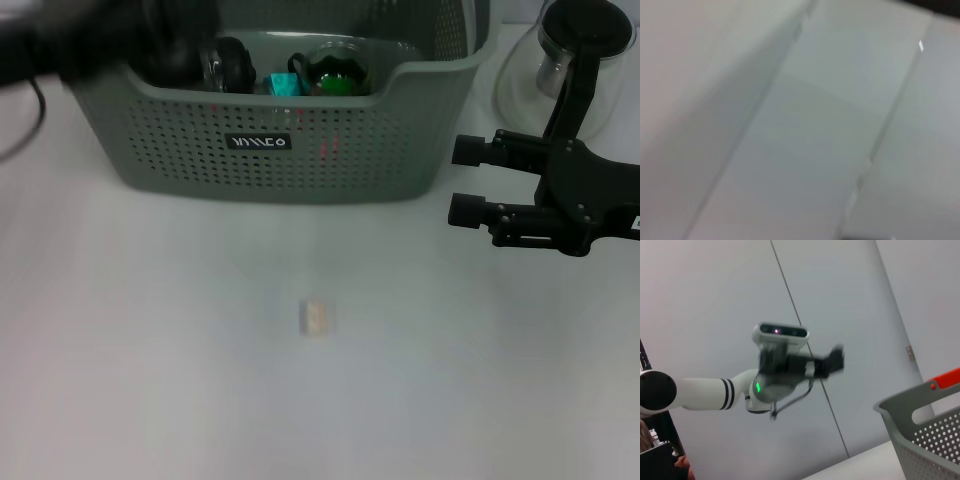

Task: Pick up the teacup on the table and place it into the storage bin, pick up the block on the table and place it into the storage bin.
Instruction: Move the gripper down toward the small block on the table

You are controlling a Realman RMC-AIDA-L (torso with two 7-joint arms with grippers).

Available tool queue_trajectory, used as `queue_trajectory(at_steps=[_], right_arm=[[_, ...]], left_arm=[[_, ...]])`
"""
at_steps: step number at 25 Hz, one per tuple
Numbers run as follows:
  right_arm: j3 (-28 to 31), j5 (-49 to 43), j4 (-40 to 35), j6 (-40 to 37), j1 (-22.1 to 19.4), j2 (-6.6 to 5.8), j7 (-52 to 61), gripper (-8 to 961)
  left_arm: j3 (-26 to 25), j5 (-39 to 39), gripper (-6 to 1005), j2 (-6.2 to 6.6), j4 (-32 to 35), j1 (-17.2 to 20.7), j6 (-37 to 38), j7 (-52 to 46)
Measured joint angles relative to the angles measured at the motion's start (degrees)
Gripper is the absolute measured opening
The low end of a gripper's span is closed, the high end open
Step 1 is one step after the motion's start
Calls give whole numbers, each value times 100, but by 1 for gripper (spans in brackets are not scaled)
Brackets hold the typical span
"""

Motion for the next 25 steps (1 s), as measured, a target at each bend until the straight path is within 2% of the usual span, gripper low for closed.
queue_trajectory(at_steps=[5,10,12,15,17,23,25], right_arm=[[-3,0,-4,-6,-19,-15,1,851],[-3,0,-4,-39,-46,-24,26,851],[-3,0,-4,-69,-51,-34,32,851],[-3,0,-4,-99,-53,-41,38,851],[-3,0,-4,-100,-54,-42,40,851],[-3,0,-4,-100,-54,-53,59,850],[-3,0,-4,-100,-55,-53,60,850]], left_arm=[[581,921,753,-73,476,224,220,518],[1058,1838,753,-263,1173,320,187,452],[1160,2283,752,-379,1513,308,123,285],[1199,3052,752,-632,2111,257,51,6],[1202,3590,752,-858,2623,225,40,-105],[1254,4324,752,-1208,3236,98,-10,-148],[1269,4443,752,-1255,3276,60,-21,-148]])
